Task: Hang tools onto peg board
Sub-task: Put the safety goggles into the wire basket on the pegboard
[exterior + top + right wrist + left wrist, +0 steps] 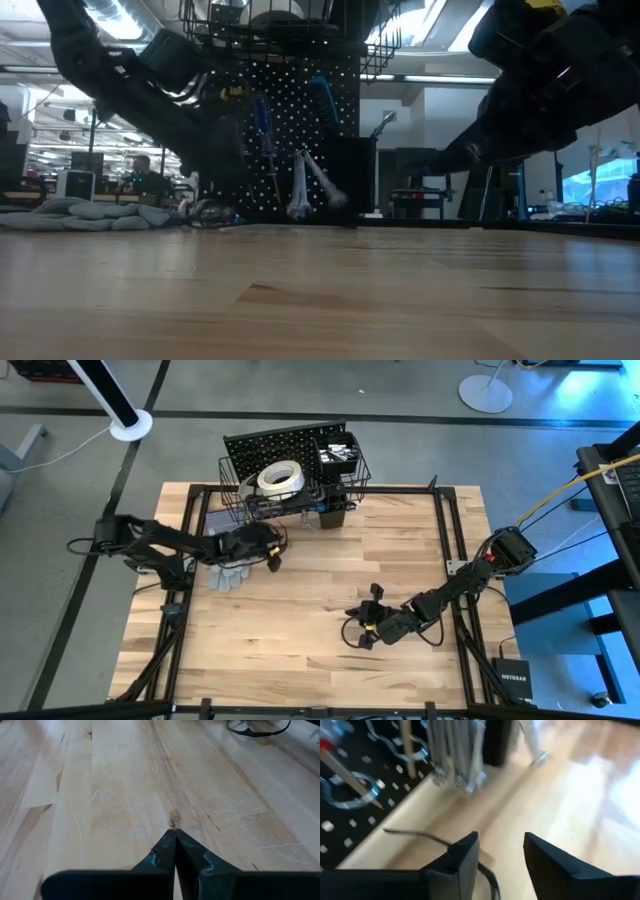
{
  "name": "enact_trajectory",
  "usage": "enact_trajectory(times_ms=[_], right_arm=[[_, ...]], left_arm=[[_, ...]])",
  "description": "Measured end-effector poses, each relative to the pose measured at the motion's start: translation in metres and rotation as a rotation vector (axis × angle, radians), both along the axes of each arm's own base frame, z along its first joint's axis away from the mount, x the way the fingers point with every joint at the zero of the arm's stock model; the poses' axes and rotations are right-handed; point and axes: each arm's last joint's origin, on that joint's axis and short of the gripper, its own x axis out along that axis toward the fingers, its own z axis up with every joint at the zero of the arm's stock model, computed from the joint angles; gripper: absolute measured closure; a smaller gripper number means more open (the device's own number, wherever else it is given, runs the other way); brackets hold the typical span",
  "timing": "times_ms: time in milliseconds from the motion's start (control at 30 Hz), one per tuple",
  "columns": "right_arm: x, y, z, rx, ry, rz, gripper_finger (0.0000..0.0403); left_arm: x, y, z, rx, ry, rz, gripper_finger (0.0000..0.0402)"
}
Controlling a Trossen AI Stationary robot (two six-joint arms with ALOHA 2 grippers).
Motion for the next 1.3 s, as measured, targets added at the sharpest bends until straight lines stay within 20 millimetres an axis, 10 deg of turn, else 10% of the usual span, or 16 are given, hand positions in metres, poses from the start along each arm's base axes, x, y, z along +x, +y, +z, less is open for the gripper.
enact_trajectory(times_ms=[600,1300], right_arm=[[0.000,0.000,0.000,0.000,0.004,0.003,0.0393],[0.000,0.001,0.000,0.015,0.009,0.023,0.0393]], left_arm=[[-0.037,0.002,0.013,0.086,0.323,-0.117,0.0253],[-0.043,0.009,-0.009,-0.300,0.302,-0.365,0.0260]])
